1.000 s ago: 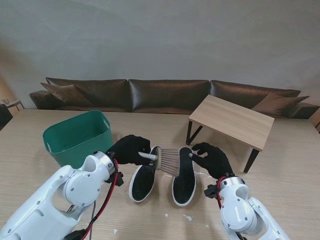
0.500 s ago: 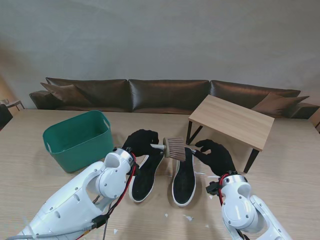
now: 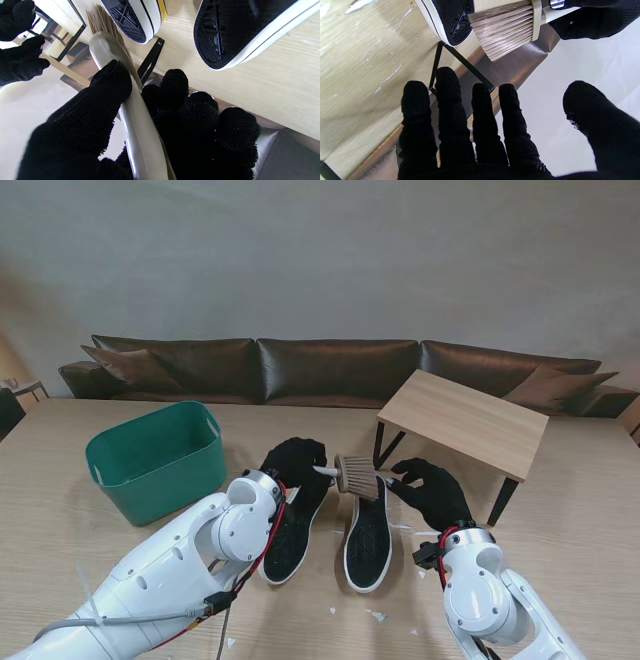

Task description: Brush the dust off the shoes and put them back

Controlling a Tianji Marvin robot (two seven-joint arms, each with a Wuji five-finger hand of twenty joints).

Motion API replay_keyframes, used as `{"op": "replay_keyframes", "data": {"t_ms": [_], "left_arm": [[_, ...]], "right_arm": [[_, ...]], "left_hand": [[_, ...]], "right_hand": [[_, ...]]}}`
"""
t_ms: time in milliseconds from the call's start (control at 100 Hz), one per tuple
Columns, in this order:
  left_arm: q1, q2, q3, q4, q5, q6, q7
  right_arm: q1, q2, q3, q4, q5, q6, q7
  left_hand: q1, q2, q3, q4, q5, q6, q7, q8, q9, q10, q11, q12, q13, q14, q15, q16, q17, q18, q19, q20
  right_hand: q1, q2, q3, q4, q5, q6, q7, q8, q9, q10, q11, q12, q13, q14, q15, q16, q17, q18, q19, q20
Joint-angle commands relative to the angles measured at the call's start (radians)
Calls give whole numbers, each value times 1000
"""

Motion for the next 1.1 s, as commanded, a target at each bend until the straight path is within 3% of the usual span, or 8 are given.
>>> {"op": "replay_keyframes", "data": {"t_ms": [0,150,570,760,1090], "left_arm": [[-1,-4,0,-1,-4,6,-41],[9,7,-5,-10,-9,7,-77],[78,70,-63,-122,21,-2,-245],[126,102,-112,-184,44,-35,-328],[202,137,-189,-269,27,-87,-443]], "right_arm": [[-1,-5,-1,-4,1,1,15],[0,-4,-2,-3,1,2,19],[4,-3,-6,2,3,6,25],[2,-3,-6,1,5,9,28],[4,-3,-9,4,8,13,30]], "left_hand": [[76,24,67,19,40,-18,57,20,42,-3,16,-2,56,-11,6,2,7,23,32,7],[78,25,66,19,39,-18,57,21,42,0,14,-3,55,-7,3,0,2,22,33,7],[79,33,55,21,35,-23,56,22,41,-3,10,-7,55,-9,0,0,-2,18,33,7],[79,39,48,23,30,-27,56,25,40,-7,5,-8,54,-13,-6,-1,-7,10,33,7],[84,49,38,28,23,-31,54,26,36,-5,-6,-9,52,-7,-24,-1,-31,0,26,10]], "right_hand": [[-43,18,20,26,22,1,9,-12,13,14,0,-14,16,9,10,-3,-205,23,0,2],[-43,19,20,26,24,2,9,-11,13,13,-1,-14,16,9,10,-3,-205,22,0,2],[-42,20,21,26,26,2,7,-11,13,14,-1,-14,15,9,10,-3,-205,23,0,3],[-43,19,21,26,26,3,7,-11,12,16,-1,-14,15,10,9,-3,-206,22,-1,3],[-43,21,21,26,27,3,6,-11,12,15,-2,-14,14,11,9,-3,-206,22,-1,3]]}}
